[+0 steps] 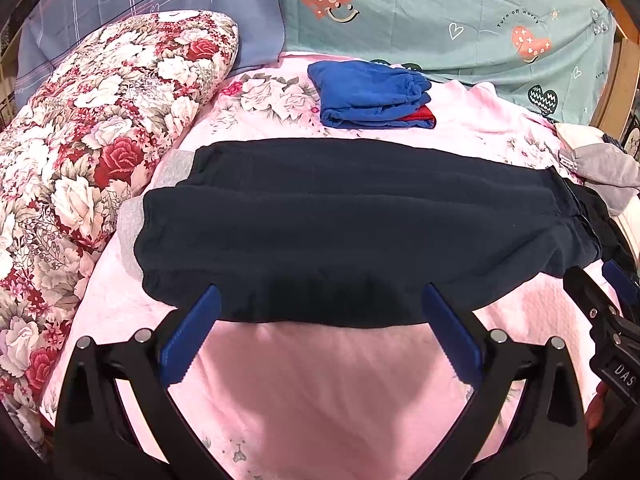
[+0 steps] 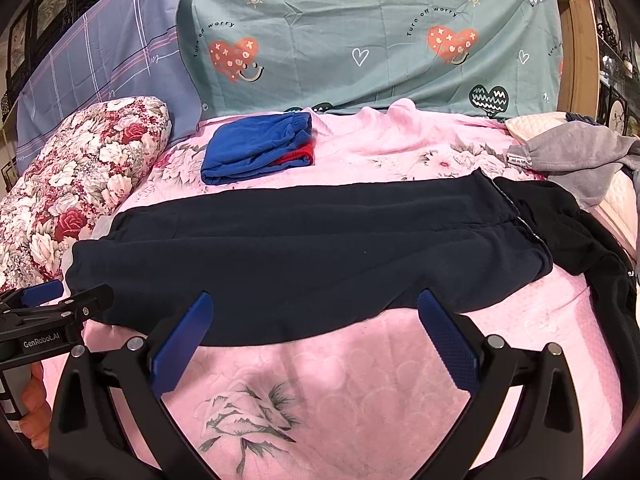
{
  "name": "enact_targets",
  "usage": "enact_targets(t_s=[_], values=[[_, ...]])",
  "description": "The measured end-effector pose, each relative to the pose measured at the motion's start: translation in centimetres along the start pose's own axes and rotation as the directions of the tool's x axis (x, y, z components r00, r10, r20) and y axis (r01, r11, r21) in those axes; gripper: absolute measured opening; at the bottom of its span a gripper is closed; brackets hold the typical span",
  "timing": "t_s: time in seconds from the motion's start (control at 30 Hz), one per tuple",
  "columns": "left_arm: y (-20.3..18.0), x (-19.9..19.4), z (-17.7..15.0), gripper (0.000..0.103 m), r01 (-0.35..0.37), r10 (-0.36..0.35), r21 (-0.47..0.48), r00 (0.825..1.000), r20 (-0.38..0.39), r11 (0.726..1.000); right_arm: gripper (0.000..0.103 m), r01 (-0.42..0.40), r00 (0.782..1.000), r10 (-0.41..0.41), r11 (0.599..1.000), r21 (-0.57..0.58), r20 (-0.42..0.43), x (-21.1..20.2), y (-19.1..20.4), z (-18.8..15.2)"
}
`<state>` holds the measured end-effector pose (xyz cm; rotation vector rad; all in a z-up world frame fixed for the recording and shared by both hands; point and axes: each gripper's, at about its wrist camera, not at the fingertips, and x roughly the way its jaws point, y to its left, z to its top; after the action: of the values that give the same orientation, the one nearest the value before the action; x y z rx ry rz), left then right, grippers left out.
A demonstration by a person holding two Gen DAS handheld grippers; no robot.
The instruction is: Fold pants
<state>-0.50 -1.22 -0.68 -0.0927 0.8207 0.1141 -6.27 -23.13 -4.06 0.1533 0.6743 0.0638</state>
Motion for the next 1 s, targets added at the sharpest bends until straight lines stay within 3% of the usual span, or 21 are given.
enact_targets(t_s=[0.27,0.47,0.57,0.63,0.7,0.73,0.8,0.83,0.9,1.0], values=[[0.0,-0.6,-0.1,0.101,-0.001,0.001,0.001,1.0,0.009,1.0,0.102,-0.034,0.999,0.035,0.998,0.049,-0.015,-0.7,-0.3,0.2],[0.1,-0.6,0.0,0.101,0.003,-0.003,-0.001,1.0,0.003,1.0,0.102,-0.007,1.0,0.007,1.0,0.013,-0.01,-0.6,0.0,0.2],[0.9,0.5,0.2,0.101,0.052,-0.053,-0.019,0.997,-0.047,0.998,0.102,-0.012,1.0,0.013,1.0,0.01,-0.022,-0.2,-0.1,0.1],[2.6,1.6,0.4,0.101,0.13,-0.137,-0.073,0.984,-0.112,0.989,0.102,-0.03,0.999,0.031,0.999,0.022,-0.036,0.2,-0.4,0.2],[5.7,2.4,0.6,0.101,0.157,-0.178,-0.151,0.975,-0.133,0.976,0.102,-0.057,0.997,0.06,0.996,0.063,-0.056,0.8,-1.5,0.4],[6.9,2.5,0.7,0.101,0.137,-0.159,-0.17,0.98,-0.122,0.976,0.102,-0.071,0.995,0.078,0.993,0.094,-0.066,1.1,-2.2,0.5],[10.0,2.2,0.7,0.101,0.026,-0.039,-0.181,0.997,-0.067,0.983,0.102,-0.078,0.989,0.099,0.98,0.186,-0.107,2.1,-4.5,0.5],[11.3,2.0,0.7,0.101,-0.039,0.031,-0.179,0.998,-0.046,0.983,0.102,-0.078,0.991,0.099,0.972,0.221,-0.087,2.4,-5.6,0.4],[13.6,2.2,0.6,0.101,-0.123,0.118,-0.19,0.992,-0.037,0.974,0.102,-0.004,0.992,0.041,0.954,0.301,-0.117,3.3,-8.1,0.4],[16.1,3.2,0.4,0.099,-0.164,0.15,-0.24,0.986,-0.078,0.957,0.102,0.044,0.995,-0.008,0.925,0.378,-0.097,4.4,-10.9,0.2]])
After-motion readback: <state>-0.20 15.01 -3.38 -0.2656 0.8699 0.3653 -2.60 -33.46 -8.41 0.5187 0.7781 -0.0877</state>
